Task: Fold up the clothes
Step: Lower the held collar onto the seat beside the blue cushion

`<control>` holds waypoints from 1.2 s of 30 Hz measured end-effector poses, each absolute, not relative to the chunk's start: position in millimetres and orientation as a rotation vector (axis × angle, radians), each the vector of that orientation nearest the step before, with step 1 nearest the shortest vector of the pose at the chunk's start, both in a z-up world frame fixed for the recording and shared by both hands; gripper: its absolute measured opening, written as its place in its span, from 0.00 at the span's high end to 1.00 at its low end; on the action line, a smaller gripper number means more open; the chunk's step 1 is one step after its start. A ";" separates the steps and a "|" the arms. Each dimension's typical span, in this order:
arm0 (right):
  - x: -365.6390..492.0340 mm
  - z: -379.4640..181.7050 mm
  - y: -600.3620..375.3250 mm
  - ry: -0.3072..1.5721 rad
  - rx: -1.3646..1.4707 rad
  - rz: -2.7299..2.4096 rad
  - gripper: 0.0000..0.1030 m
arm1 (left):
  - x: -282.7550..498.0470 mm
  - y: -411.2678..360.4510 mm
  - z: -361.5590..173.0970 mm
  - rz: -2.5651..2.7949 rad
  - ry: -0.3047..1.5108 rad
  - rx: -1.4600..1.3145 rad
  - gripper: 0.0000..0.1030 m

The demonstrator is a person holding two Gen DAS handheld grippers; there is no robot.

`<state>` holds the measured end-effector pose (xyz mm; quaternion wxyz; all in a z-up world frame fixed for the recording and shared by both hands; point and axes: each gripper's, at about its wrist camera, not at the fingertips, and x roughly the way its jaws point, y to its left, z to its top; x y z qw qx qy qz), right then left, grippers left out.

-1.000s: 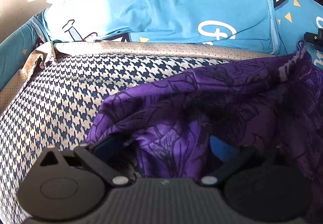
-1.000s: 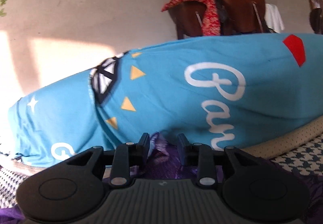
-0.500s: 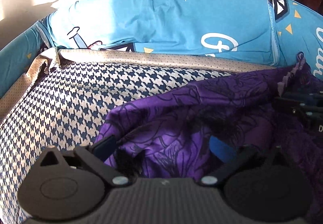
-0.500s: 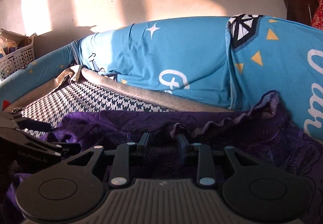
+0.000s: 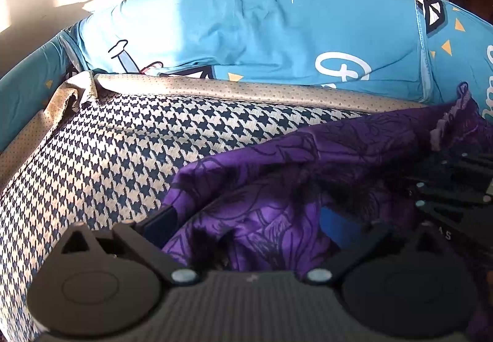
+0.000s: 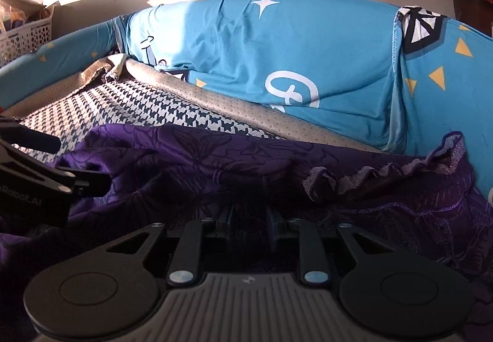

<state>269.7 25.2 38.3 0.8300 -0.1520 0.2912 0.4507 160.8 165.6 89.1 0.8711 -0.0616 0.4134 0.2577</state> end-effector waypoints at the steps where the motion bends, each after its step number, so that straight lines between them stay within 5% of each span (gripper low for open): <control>1: 269.0 38.7 27.9 0.607 -0.324 0.949 0.77 | 160.1 166.6 89.3 0.540 0.863 -0.129 0.00; 15: 285.6 53.5 70.4 0.427 -0.151 0.820 0.77 | 147.8 179.5 88.4 0.568 0.863 -0.121 0.00; 36: 312.7 37.9 70.0 0.635 0.106 0.851 0.69 | 147.9 196.8 92.4 0.608 0.844 -0.161 0.00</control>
